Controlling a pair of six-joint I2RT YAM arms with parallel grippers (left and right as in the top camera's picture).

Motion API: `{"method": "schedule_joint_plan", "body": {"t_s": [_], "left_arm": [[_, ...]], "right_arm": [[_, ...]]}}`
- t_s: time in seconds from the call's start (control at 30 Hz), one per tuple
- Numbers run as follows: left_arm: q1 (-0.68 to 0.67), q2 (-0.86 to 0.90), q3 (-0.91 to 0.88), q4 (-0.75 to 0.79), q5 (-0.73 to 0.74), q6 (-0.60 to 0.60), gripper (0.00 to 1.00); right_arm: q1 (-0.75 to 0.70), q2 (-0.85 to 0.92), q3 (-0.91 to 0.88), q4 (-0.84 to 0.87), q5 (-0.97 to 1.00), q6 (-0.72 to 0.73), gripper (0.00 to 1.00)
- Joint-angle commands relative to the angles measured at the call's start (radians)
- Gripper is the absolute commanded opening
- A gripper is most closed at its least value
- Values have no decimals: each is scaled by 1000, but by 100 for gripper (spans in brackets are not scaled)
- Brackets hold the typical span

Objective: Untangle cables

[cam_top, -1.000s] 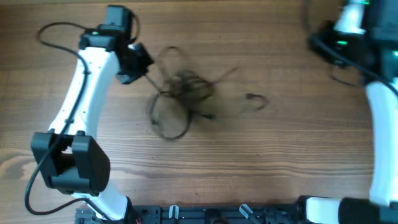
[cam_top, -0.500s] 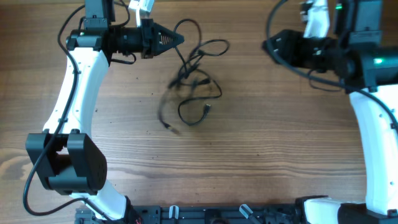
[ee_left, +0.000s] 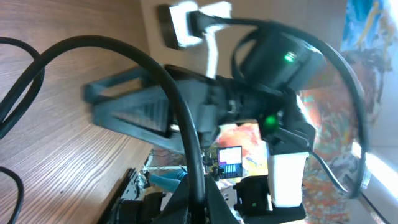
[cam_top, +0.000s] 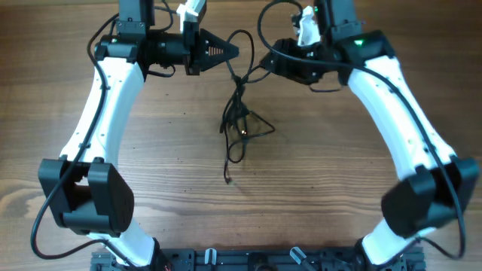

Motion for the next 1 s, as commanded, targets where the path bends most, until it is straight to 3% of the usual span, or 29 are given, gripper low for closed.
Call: {"method": "schedule_joint_plan", "body": {"t_s": [0.0,0.07,0.13,0.23,0.3,0.37,0.43,0.57,0.63,0.73,0.8,0.87,0.97], "left_arm": [[-6,0,8,3,-56,-63,4],[-18,0,8,3,-97,-68,4],[-31,0,8,3,-105,-86,4],[-39,0,8,3,-154,-91,4],[-39,0,8,3,-230,-134,4],[-39,0,8,3,-292,-134,4],[-39,0,8,-10,-400,-134,4],[-39,0,8,-170,-905,-145,4],[-39,0,8,-293,-1216,-173,4],[-39,2,6,-399,-1474,-195,4],[-36,2,6,-466,-1647,-194,4],[-18,2,5,-483,-1736,-193,4],[13,2,5,-486,-1736,-193,4]], "right_arm": [[6,94,6,68,9,138,59],[6,139,6,147,9,214,59],[7,172,6,199,-26,258,49],[7,189,6,221,-48,256,27],[7,189,6,203,-61,200,4],[4,182,6,170,-97,127,4],[2,142,6,94,-103,-34,4],[-37,-97,6,-64,-13,-227,4],[-90,-274,6,-101,33,-235,4],[-203,-453,6,-84,44,-197,4],[-366,-577,7,-71,45,-134,4],[-514,-632,8,-79,43,-108,4],[-592,-628,8,-137,45,-94,4]]}}
